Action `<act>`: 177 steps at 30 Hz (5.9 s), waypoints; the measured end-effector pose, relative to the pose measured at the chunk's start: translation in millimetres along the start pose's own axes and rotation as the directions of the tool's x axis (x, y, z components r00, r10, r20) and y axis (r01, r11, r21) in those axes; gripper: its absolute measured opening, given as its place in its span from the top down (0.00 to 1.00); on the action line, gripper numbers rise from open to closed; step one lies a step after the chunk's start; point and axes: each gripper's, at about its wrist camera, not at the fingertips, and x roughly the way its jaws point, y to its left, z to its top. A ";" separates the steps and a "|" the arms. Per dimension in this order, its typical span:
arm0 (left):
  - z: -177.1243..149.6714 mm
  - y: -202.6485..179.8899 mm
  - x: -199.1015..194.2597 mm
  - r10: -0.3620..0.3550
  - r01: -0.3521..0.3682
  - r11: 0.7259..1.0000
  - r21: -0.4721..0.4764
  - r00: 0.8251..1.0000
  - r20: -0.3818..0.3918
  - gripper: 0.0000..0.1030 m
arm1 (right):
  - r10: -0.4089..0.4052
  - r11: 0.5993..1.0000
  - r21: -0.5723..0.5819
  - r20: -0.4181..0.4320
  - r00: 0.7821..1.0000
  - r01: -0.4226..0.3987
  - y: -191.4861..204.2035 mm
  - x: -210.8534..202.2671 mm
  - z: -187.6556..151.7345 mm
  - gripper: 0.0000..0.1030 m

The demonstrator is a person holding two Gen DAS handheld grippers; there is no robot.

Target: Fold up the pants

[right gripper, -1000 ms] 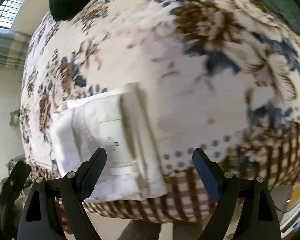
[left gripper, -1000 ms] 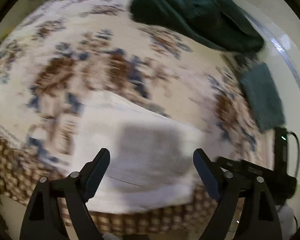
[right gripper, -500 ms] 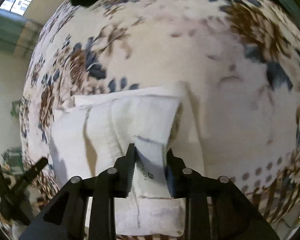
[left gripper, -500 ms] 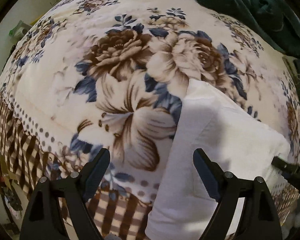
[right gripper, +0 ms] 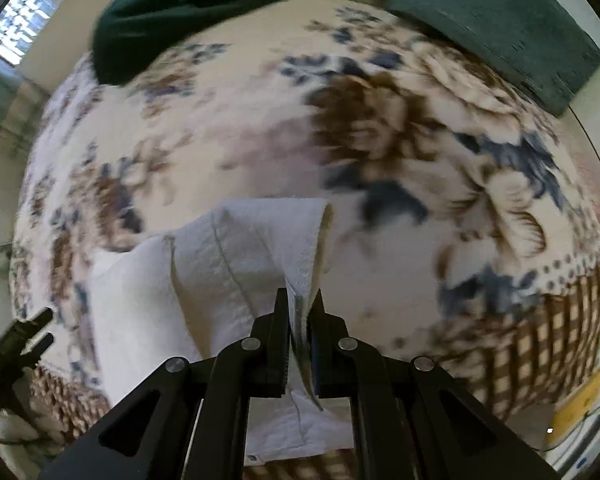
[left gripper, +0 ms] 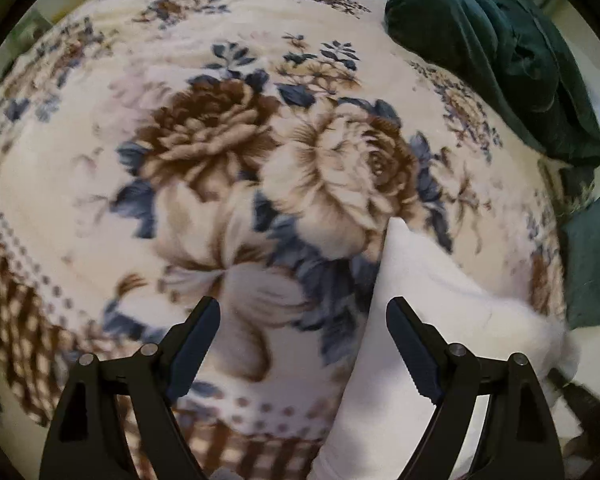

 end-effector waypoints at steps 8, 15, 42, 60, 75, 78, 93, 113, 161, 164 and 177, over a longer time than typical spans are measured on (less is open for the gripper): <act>22.1 -57.9 72.6 -0.123 0.127 0.992 0.018 0.981 -0.150 0.18 | 0.161 0.977 0.172 -0.202 0.966 -0.127 -56.2 42.3 2.7 0.32; 27.7 -68.9 120.8 -0.231 0.240 0.970 0.026 0.954 -0.193 0.73 | 0.342 0.905 0.353 -0.271 0.900 -0.237 -89.2 90.5 -31.5 0.62; -45.9 -28.2 47.8 -0.157 0.167 0.985 0.042 0.972 -0.173 0.15 | 0.217 0.887 0.444 -0.162 0.963 -0.125 -124.7 25.4 -98.6 0.91; -199.7 23.5 27.9 -0.288 0.273 0.958 -0.092 0.893 -0.347 0.19 | 0.111 0.950 -0.218 -0.434 0.894 -0.224 170.6 30.1 -34.5 0.45; -132.8 23.2 55.9 -0.439 0.436 0.898 -0.065 0.873 -0.211 0.23 | -0.288 0.875 -0.483 -0.457 0.841 0.037 278.0 131.9 -71.5 0.73; -142.2 31.2 52.5 -0.488 0.478 0.873 -0.100 0.841 -0.235 0.29 | -0.269 0.883 -0.468 -0.443 0.855 0.035 270.5 114.0 -70.9 0.79; -132.4 54.3 72.2 -0.611 0.450 0.743 -0.495 0.758 -0.228 0.29 | -0.263 0.866 -0.492 -0.308 0.914 0.083 247.7 57.0 -74.0 0.84; -118.7 36.9 -3.4 -0.369 0.385 0.923 0.023 0.899 -0.235 0.00 | -0.164 0.910 -0.404 -0.555 0.815 -0.091 251.1 83.6 -70.3 0.40; -178.1 110.6 -5.0 -0.442 0.314 0.861 -0.399 0.850 -0.287 0.22 | 0.075 0.911 -0.303 -0.547 0.834 -0.280 239.4 71.1 -51.7 0.31; -147.0 96.1 -19.6 -0.450 0.374 0.867 -0.330 0.871 -0.196 0.03 | 0.099 0.937 -0.265 -0.426 0.899 -0.229 204.8 43.6 -32.9 0.22; -57.1 -25.8 68.5 -0.324 0.320 0.946 -0.059 0.906 -0.272 0.03 | -0.043 0.994 0.093 -0.127 0.991 0.055 -46.6 0.3 5.0 0.22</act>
